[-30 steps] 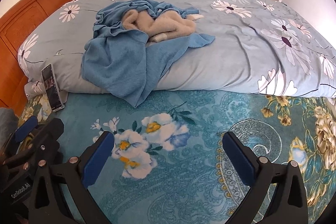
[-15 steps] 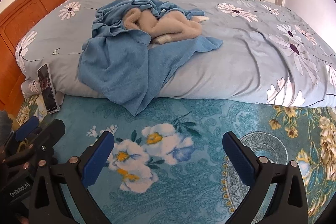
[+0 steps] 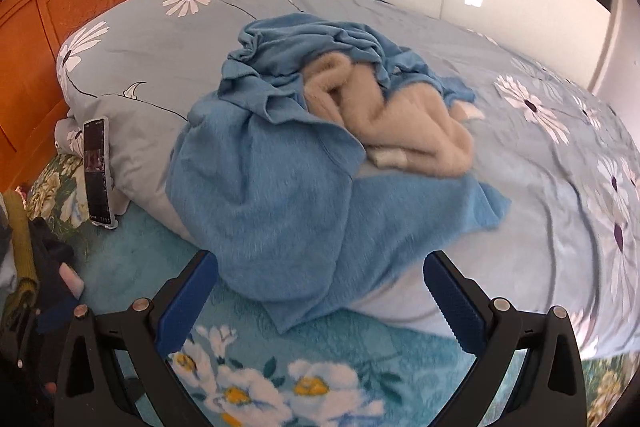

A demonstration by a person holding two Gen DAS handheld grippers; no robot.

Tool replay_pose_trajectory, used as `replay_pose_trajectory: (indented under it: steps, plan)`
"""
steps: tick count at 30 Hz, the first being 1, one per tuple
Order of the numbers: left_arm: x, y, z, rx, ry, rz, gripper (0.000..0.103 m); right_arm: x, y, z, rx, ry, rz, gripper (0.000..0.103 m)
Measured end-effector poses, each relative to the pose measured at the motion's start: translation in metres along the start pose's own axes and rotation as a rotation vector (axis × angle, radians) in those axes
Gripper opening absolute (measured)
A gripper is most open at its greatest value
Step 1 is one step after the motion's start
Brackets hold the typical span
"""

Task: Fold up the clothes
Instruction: 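Move both grippers toward the blue sweatshirt on the pillow, then grasp the blue sweatshirt with the right gripper and lift it off the pile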

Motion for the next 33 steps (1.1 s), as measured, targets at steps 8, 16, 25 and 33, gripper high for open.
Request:
replay_pose_trajectory:
  steps: [8,16,25,33]
  plan:
    - [-0.008,0.001,0.022,0.048,0.016,0.01,0.103,-0.088,0.033,-0.03,-0.088,0.059,0.122,0.061]
    - [0.002,0.003,0.034,0.068,0.041,0.049,0.103,-0.096,0.024,-0.046,-0.397,0.305,0.066,0.015]
    - [0.036,0.003,0.028,0.059,0.031,0.078,0.103,0.013,-0.002,-0.058,-0.596,0.625,-0.18,0.008]
    - [0.083,0.0,0.008,0.028,-0.008,0.092,0.103,0.137,-0.073,-0.084,-0.734,0.671,-0.333,0.005]
Point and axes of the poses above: each gripper's, at about its wrist camera, not at the fingertips, and x roughly against the way its jaws point, z to its left, y to its top, the point moved 3 cm from there along -x, roughly the way its jaws point, and after that the axes turned 13 degrees about x, right-handed, at the moved point
